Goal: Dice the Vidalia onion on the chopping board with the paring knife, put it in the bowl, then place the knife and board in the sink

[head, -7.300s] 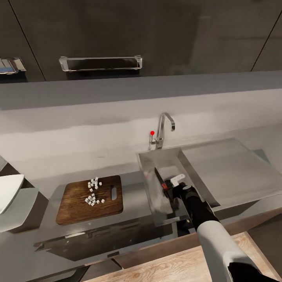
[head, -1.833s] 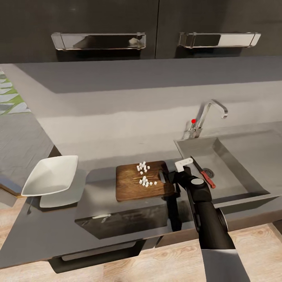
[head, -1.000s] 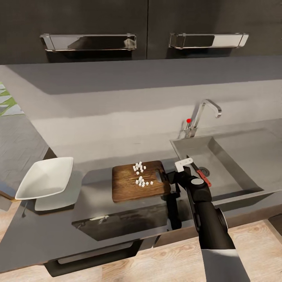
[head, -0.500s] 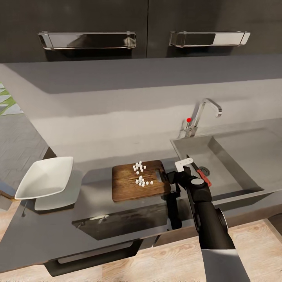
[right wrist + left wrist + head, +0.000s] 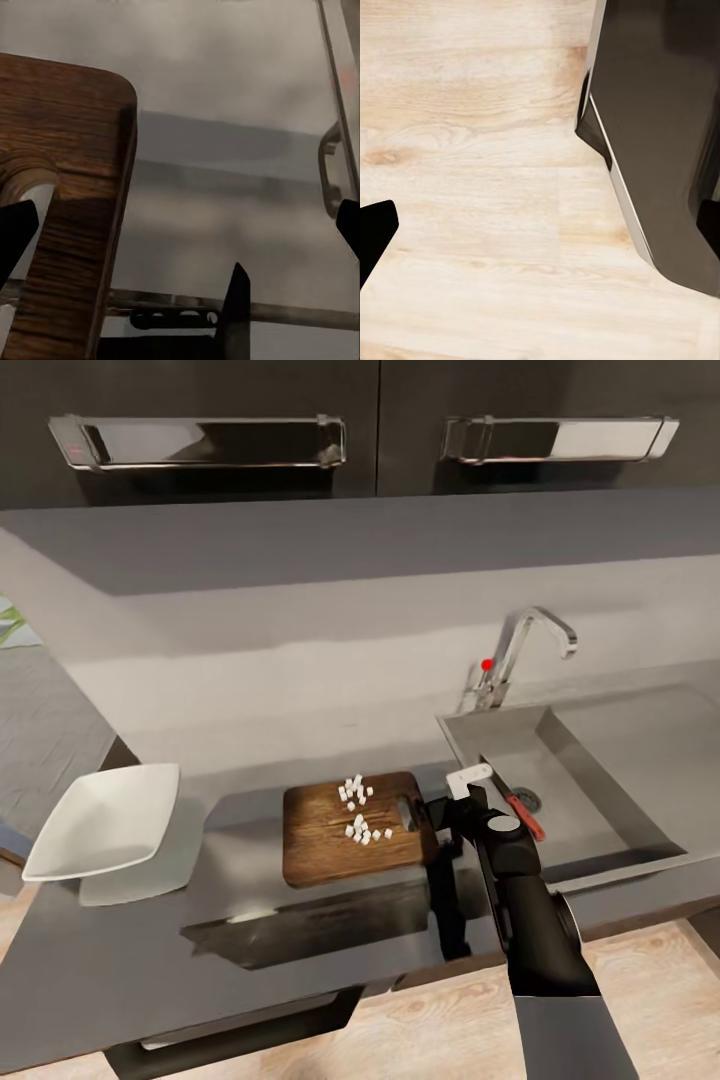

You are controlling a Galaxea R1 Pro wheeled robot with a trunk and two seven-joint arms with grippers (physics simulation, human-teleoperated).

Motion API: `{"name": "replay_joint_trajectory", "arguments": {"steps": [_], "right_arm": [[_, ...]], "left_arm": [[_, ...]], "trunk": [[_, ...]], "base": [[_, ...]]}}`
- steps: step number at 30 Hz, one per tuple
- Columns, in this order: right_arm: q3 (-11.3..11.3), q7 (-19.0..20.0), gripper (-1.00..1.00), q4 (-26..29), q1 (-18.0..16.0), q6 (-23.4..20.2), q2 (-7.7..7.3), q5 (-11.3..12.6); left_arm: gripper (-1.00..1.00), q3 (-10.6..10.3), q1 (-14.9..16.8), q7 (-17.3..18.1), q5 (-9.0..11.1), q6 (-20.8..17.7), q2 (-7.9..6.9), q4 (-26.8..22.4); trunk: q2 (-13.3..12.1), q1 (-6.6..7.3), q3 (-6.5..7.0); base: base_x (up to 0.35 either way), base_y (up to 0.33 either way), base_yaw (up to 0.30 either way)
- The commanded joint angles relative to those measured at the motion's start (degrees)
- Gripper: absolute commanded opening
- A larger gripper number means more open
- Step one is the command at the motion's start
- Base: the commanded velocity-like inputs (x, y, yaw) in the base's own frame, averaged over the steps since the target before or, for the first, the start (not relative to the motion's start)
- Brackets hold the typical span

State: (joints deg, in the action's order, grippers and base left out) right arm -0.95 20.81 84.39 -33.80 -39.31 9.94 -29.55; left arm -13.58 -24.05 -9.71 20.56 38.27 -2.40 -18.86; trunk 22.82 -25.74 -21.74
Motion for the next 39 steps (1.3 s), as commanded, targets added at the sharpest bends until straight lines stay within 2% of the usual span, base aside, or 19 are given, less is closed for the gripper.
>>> {"name": "replay_joint_trajectory", "arguments": {"steps": [1,17,39], "right_arm": [[-0.1,0.55,1.0,0.08,-0.04,-0.16,0.06,-0.59],[-0.1,0.55,1.0,0.08,-0.04,-0.16,0.06,-0.59],[-0.05,0.55,1.0,-0.8,-0.04,-0.16,0.06,-0.59]], "left_arm": [[1.0,-0.48,-0.03,-0.48,0.18,0.05,-0.06,-0.14],[1.0,-0.52,-0.03,-0.48,0.18,0.05,-0.05,-0.13],[1.0,-0.49,-0.03,-0.48,0.13,0.12,0.03,0.43]], "trunk": [[0.1,-0.05,-0.12],[0.1,-0.05,-0.16],[0.1,-0.05,-0.16]], "base": [[0.084,0.0,0.0],[0.008,0.061,0.0],[0.0,-0.013,0.0]]}}
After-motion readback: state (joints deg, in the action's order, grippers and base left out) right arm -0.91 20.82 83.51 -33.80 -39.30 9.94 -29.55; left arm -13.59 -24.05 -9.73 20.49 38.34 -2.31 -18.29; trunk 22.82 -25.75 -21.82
